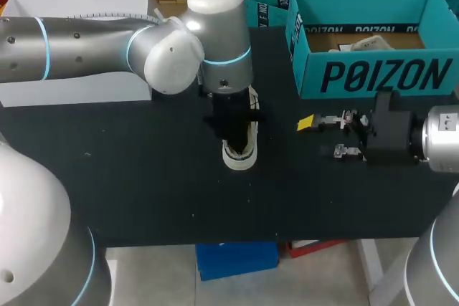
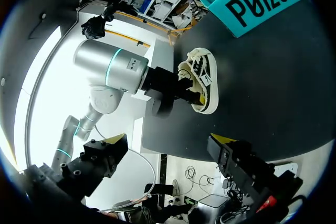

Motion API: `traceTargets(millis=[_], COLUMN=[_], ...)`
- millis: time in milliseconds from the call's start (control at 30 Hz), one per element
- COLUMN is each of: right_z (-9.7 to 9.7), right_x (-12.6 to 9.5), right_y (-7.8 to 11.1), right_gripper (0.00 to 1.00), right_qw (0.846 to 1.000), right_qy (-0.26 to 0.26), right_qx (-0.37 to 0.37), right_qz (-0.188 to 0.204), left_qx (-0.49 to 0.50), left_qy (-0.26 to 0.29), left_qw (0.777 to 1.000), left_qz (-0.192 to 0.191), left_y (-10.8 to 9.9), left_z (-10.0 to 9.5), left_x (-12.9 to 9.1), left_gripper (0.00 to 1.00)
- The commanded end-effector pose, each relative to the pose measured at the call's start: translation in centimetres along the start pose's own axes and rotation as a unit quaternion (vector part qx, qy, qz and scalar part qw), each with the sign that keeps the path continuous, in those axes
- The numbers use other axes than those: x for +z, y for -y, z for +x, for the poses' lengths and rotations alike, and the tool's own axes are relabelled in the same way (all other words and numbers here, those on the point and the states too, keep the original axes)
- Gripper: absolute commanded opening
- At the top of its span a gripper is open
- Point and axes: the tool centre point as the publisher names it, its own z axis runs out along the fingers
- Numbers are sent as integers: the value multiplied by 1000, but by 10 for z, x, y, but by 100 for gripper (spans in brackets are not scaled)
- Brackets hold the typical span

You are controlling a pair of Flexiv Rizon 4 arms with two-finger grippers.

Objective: Take the shoe out of the shoebox, open the shoe tongue, remove and reinsert the insole, then place the shoe into the shoebox

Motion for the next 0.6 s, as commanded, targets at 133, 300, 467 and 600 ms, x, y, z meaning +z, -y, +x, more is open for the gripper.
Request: traceTargets(millis=[133, 300, 467, 600], right_z=[0, 0, 0, 0], right_x=[0, 0, 0, 0], right_y=[0, 0, 0, 0], right_gripper=[100, 100, 100, 100], right_qw=[1000, 1000, 1000, 1000], right_qy=[0, 0, 0, 0], right_qx=[0, 0, 0, 0], right_qz=[0, 0, 0, 0], left_qx=[19, 7, -8, -23], left_qy=[-14, 20, 42, 58], left_qw=[1000, 1000, 999, 997], left_qz=[-5, -16, -28, -37], left_y=[8, 10, 11, 14], left_z=[8, 15, 26, 36], left_x=[-48, -83, -104, -118], left_gripper=[0, 0, 0, 0])
